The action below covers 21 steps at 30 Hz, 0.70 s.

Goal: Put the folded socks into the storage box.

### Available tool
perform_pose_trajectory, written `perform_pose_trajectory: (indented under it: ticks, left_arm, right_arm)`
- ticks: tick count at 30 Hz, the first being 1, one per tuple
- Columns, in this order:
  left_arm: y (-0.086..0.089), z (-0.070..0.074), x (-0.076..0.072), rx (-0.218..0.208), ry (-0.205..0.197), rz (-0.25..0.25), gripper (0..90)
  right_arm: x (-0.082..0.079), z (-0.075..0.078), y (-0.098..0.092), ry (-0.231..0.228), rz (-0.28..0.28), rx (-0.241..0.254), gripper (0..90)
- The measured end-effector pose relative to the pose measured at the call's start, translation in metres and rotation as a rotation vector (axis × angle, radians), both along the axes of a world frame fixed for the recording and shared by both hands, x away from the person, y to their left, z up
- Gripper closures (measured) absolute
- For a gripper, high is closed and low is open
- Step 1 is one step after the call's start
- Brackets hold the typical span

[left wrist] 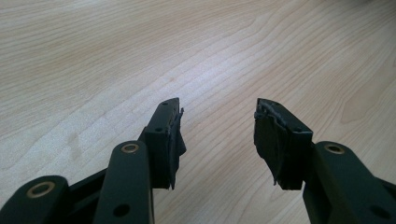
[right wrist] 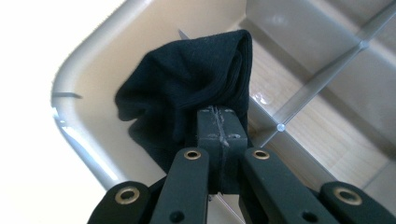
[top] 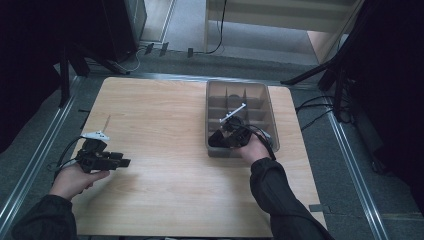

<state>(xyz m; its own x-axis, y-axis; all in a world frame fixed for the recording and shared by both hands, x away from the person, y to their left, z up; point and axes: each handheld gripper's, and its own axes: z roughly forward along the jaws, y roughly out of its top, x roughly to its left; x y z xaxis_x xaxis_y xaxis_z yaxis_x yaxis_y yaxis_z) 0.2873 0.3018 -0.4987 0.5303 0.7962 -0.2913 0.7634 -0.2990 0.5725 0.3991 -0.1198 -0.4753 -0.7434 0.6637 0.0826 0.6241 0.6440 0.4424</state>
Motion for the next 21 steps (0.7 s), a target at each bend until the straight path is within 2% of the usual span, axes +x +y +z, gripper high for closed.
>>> perform_pose_trajectory:
  ticks: [6, 12, 21]
  left_arm:
    - [0.000, 0.000, 0.000, 0.000, 0.002, 0.002, 49.7]
    - [-0.001, 0.001, 0.000, 0.003, -0.005, 0.003, 49.6]
    - [-0.007, 0.003, 0.001, 0.008, -0.011, 0.002, 48.4]
  right_arm:
    - [-0.005, 0.012, -0.006, -0.022, -0.001, 0.063, 89.1]
    - [-0.012, 0.024, -0.011, -0.046, -0.019, 0.105, 89.2]
    - [-0.027, 0.040, -0.019, -0.093, -0.014, 0.159, 89.3]
